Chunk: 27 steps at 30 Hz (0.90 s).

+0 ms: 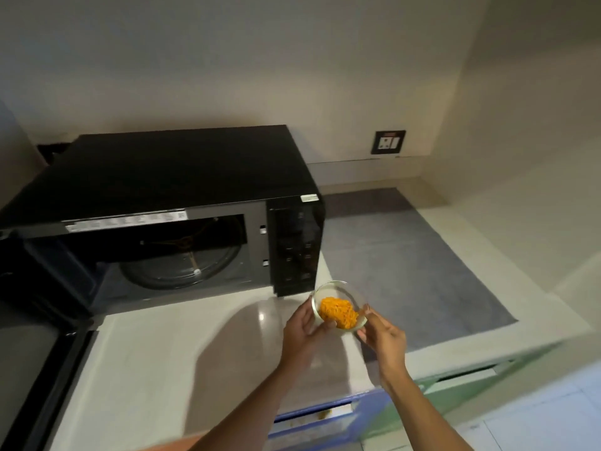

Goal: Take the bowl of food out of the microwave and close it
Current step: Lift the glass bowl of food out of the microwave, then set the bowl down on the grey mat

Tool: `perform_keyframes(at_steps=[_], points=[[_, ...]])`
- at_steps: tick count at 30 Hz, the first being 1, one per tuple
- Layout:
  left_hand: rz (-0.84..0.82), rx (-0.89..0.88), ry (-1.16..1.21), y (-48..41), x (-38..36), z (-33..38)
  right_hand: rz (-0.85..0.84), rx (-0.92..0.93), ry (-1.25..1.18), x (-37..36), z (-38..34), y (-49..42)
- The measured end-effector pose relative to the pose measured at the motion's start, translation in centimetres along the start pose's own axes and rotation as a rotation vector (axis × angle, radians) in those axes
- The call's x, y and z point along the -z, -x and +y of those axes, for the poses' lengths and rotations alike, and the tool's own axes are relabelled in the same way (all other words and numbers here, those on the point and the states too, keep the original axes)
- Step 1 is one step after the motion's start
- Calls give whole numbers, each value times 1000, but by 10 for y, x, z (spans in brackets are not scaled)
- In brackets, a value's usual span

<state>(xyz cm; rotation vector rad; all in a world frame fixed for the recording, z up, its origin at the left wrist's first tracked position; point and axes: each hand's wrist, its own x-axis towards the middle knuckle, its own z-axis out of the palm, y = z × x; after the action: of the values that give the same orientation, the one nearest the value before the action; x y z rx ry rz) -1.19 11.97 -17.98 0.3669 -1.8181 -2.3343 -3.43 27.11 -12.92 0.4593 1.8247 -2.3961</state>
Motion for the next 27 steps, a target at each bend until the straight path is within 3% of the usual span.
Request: perform_keyframes(at_steps=[5, 13, 27], points=[[-95, -45, -53, -34, -58, 4, 41, 91, 5, 29, -34, -43], [-225, -169, -210, -92, -123, 22, -38, 216, 59, 55, -71, -111], [-137, -129, -391, -199, -178, -14, -81, 247, 265, 75, -82, -242]])
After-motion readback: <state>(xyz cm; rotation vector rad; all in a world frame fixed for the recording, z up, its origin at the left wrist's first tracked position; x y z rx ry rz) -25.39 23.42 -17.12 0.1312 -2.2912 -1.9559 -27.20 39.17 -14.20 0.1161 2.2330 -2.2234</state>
